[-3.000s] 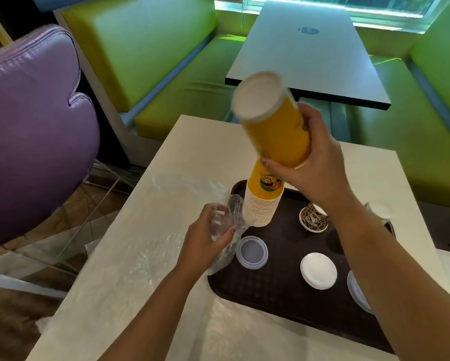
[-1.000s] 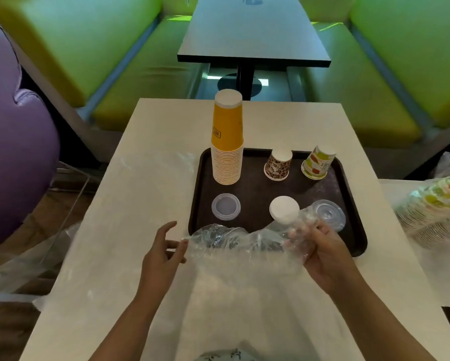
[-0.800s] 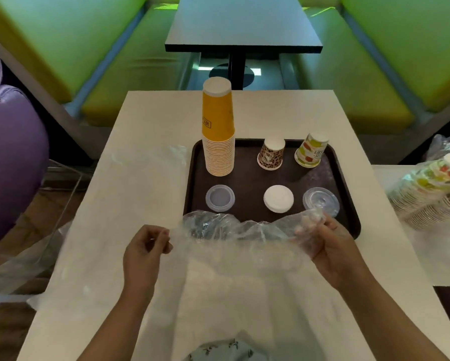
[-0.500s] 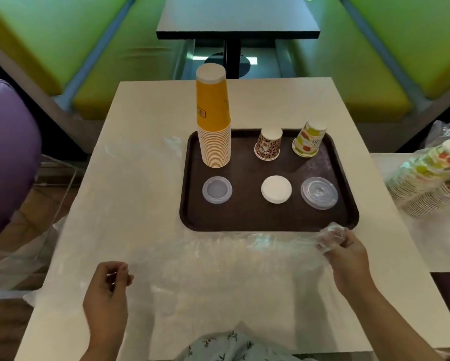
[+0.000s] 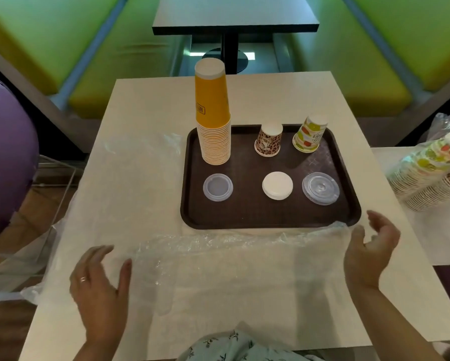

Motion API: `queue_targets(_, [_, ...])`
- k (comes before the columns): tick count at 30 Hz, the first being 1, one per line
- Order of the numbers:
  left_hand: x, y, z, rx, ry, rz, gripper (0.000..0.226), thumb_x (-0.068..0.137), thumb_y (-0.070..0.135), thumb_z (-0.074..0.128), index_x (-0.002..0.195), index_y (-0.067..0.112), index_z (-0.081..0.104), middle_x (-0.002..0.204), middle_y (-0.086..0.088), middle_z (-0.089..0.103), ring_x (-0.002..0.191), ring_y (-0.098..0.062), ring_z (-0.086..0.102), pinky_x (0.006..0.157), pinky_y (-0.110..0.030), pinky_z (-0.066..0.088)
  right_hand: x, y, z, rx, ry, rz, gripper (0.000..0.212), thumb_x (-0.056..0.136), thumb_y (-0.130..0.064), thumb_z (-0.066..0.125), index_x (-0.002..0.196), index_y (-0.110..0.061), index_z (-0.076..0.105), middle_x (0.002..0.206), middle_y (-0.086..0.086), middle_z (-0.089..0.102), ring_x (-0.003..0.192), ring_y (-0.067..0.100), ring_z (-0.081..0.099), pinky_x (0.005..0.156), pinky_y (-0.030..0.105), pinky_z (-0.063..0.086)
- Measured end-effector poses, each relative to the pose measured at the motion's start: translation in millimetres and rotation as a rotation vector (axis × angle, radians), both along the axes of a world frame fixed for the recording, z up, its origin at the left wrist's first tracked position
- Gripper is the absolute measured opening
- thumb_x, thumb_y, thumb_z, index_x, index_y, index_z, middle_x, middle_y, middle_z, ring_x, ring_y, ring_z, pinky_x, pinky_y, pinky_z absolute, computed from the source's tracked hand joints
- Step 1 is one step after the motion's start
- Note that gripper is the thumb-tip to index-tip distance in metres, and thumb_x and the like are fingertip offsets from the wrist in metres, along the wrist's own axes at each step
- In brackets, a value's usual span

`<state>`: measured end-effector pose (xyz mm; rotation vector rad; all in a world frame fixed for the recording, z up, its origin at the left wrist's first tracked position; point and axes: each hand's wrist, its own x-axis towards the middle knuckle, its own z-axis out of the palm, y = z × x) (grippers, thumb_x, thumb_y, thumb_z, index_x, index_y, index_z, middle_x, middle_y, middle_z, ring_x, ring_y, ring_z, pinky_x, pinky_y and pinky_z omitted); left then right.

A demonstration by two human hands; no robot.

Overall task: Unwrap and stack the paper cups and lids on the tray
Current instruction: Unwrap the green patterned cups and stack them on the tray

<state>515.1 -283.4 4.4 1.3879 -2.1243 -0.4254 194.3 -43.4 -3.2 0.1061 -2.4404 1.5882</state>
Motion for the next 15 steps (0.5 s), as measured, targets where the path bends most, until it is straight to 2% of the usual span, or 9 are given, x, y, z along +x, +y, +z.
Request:
queue_targets(1, [-8.2, 4.8, 5.8, -0.076, -0.025, -0.101, 0.044, 0.094, 0.038, 0.044, 0.118, 0.003, 0.055, 0.123, -0.019, 0.054, 0.116, -0.035, 0.047, 0.099, -0.046, 0.032, 9.8, -8.9, 16.1, 0.016, 0.167, 0.095, 0.031, 0.085, -0.005, 0.048, 0.116, -0.003, 0.053, 0.107, -0.015, 0.044, 0.106, 0.017, 0.048, 0.099, 0.028, 0.037])
queue_targets(3, [-26.4, 13.9, 4.3, -0.101, -0.130, -0.281, 0.049, 0.097, 0.044, 0.030, 0.127, 0.011, 0.050, 0.132, -0.012, 0.052, 0.124, -0.028, 0.043, 0.107, -0.044, 0.023, 37.4, -32.8, 42.3, 0.019, 0.363, 0.388, 0.030, 0.088, -0.011, 0.048, 0.117, -0.005, 0.052, 0.114, -0.008, 0.047, 0.112, 0.020, 0.047, 0.100, 0.031, 0.034])
queue_targets(6, [-55.2, 28.7, -17.9, -0.063, -0.348, -0.483, 0.058, 0.099, 0.050, 0.014, 0.142, 0.018, 0.036, 0.150, -0.002, 0.035, 0.144, -0.015, 0.016, 0.115, -0.040, 0.002, 88.7, -72.3, 41.5, 0.181, 0.383, 0.839, 0.033, 0.094, -0.023, 0.043, 0.127, -0.019, 0.048, 0.134, -0.004, 0.048, 0.131, 0.013, 0.039, 0.111, 0.038, 0.021])
queue_targets(8, [-66.4, 41.0, -41.4, -0.068, -0.480, -0.592, 0.059, 0.100, 0.046, 0.014, 0.147, 0.014, 0.030, 0.156, -0.004, 0.021, 0.146, -0.019, 0.009, 0.114, -0.044, 0.002, 121.1, -88.8, 15.5, 0.421, 0.395, 1.058, 0.043, 0.101, -0.037, 0.030, 0.140, -0.023, 0.037, 0.150, -0.004, 0.035, 0.143, 0.011, 0.022, 0.116, 0.035, 0.008])
queue_targets(11, [-76.3, 55.5, -63.8, -0.115, -0.573, -0.705, 0.062, 0.091, 0.036, 0.029, 0.146, 0.008, 0.032, 0.157, -0.010, 0.019, 0.144, -0.029, 0.017, 0.112, -0.052, 0.010, 142.7, -93.9, -34.9, 0.804, 0.454, 1.181, 0.055, 0.101, -0.049, 0.013, 0.148, -0.023, 0.027, 0.157, -0.004, 0.022, 0.146, 0.014, 0.011, 0.113, 0.041, 0.010])
queue_targets(13, [-79.0, 59.0, -72.3, -0.084, -0.588, -0.690, 0.066, 0.088, 0.036, 0.033, 0.147, 0.005, 0.029, 0.157, -0.011, 0.019, 0.143, -0.030, 0.018, 0.112, -0.050, 0.009, 136.0, -91.3, -52.7, 0.910, 0.377, 1.157, 0.057, 0.100, -0.050, 0.010, 0.148, -0.023, 0.028, 0.157, -0.005, 0.020, 0.145, 0.015, 0.015, 0.109, 0.044, 0.013])
queue_targets(15, [-80.4, 60.8, -77.7, -0.033, -0.594, -0.637, 0.062, 0.095, 0.040, 0.025, 0.147, 0.005, 0.026, 0.157, -0.010, 0.016, 0.143, -0.026, 0.015, 0.113, -0.047, 0.005, 121.0, -83.6, -64.0, 0.974, 0.294, 1.109, 0.058, 0.100, -0.051, 0.009, 0.147, -0.024, 0.029, 0.157, -0.007, 0.016, 0.144, 0.014, 0.016, 0.110, 0.045, 0.011])
